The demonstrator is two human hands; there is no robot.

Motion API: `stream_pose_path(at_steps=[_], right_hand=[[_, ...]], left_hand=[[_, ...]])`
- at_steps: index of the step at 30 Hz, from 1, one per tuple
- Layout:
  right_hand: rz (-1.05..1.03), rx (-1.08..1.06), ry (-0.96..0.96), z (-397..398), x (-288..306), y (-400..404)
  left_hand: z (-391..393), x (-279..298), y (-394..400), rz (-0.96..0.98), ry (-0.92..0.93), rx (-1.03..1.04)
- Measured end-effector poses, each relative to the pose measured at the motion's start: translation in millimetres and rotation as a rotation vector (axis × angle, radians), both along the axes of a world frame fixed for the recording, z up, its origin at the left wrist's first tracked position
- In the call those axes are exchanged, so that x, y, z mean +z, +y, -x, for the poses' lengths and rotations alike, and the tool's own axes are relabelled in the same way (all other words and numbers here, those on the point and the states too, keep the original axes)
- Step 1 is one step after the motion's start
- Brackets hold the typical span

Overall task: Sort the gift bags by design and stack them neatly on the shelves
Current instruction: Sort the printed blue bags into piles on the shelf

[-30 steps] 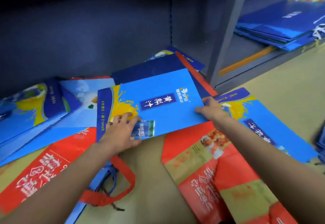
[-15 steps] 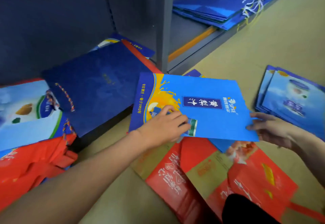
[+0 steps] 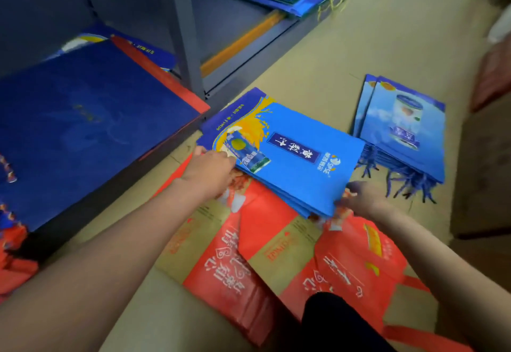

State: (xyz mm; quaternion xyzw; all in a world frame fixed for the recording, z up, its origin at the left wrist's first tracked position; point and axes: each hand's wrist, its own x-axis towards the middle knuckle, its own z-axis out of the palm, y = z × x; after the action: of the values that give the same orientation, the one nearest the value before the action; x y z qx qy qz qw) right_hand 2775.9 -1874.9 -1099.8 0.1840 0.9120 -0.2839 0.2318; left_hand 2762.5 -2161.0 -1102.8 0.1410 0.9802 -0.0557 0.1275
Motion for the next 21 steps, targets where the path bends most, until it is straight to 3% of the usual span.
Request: stream_pose_path(at_steps=[2, 3, 6, 10, 13, 16, 18, 21], right_hand=[[-0.223, 0.164, 0.139, 9.5, 11.8, -20.4], [-0.216, 0.176, 0.203, 15.9, 17.8, -33.2], [-0.069, 0.257, 0.289, 37.0, 31.1, -83.5], [0.092, 0.566, 0.333, 46.9, 35.0, -178.7], [0.177, 0.774, 0.382, 36.5, 41.5, -252.5], [0.082, 1.112, 0.526, 16.6, 44.0, -311.0], [-0.027, 1.389, 0.591, -2.9, 44.2, -342.8], [-0.162, 1.639, 0.678, -26.5, 41.1, -384.9]], left_hand=[[-12.7, -1.7, -26.6, -0.17, 0.178, 0.045], [-20.3, 1.1, -40.6, -0.248, 0.271, 0.06], [-43.3, 10.3, -82.4, -0.329, 0.517, 0.13], [-90.4, 28.5, -140.7, -0.325, 0.634, 0.369], [-138.1, 33.1, -188.1, -0.181, 0.527, 0.669], [-187.5, 34.8, -228.1, -0.087, 0.199, 1.042], [-212.4, 35.3, -246.0, -0.074, 0.066, 1.113], [-225.2, 41.4, -257.0, -0.04, 0.062, 1.041]])
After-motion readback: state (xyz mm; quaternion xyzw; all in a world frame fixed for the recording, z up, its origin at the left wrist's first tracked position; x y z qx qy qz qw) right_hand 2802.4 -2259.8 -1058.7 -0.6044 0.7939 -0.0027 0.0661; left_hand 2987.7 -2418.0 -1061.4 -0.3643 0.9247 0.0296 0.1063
